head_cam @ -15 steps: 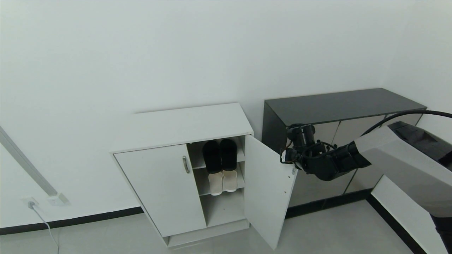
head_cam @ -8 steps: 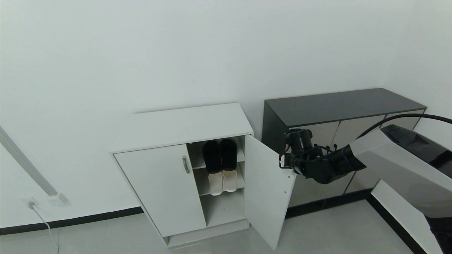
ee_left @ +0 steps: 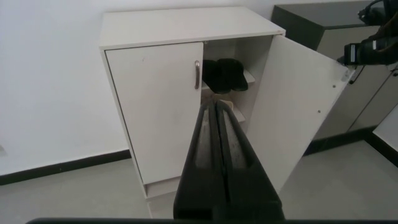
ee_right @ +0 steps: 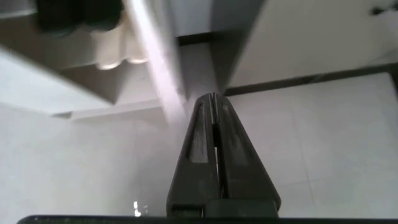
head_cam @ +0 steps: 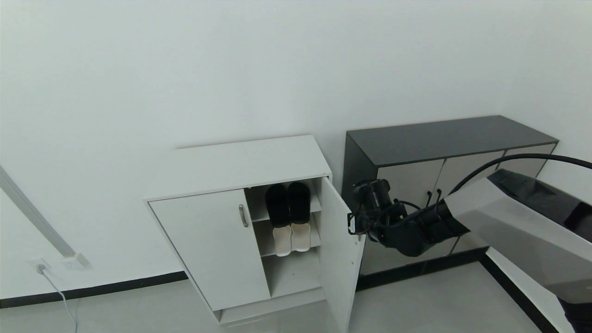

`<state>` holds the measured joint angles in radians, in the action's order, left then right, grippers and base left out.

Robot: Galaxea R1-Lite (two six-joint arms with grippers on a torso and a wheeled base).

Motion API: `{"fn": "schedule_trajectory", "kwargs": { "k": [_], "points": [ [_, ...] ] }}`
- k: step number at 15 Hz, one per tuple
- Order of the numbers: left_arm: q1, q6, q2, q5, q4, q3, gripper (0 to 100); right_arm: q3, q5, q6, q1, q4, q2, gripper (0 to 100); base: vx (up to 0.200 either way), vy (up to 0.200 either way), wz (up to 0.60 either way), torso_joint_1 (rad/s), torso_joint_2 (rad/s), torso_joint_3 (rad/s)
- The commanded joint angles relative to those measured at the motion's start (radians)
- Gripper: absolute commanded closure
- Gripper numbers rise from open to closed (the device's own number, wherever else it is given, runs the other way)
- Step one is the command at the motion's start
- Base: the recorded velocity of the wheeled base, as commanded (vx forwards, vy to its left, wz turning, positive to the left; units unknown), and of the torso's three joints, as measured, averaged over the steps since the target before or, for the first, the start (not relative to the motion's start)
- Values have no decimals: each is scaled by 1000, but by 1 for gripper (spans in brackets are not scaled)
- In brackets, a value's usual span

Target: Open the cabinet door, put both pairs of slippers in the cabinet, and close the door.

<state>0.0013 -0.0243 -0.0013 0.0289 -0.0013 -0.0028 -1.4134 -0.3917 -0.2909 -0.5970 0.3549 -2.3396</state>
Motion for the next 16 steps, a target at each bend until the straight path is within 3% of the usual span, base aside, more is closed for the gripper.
{"fn": "schedule_trajectory", "kwargs": {
  "k": [1,7,11,16],
  "points": [
    [0,0,1,0,0,0,100,42,-1,-13,-75,-1,57,100,0,0,0,0,0,0],
    [0,0,1,0,0,0,100,129,5,-14,-162,1,155,100,0,0,0,0,0,0],
    [0,0,1,0,0,0,100,254,83,52,-178,61,226,100,0,0,0,0,0,0],
    [0,0,1,-1,0,0,100,272,88,62,-199,61,233,100,0,0,0,0,0,0]
  ]
}}
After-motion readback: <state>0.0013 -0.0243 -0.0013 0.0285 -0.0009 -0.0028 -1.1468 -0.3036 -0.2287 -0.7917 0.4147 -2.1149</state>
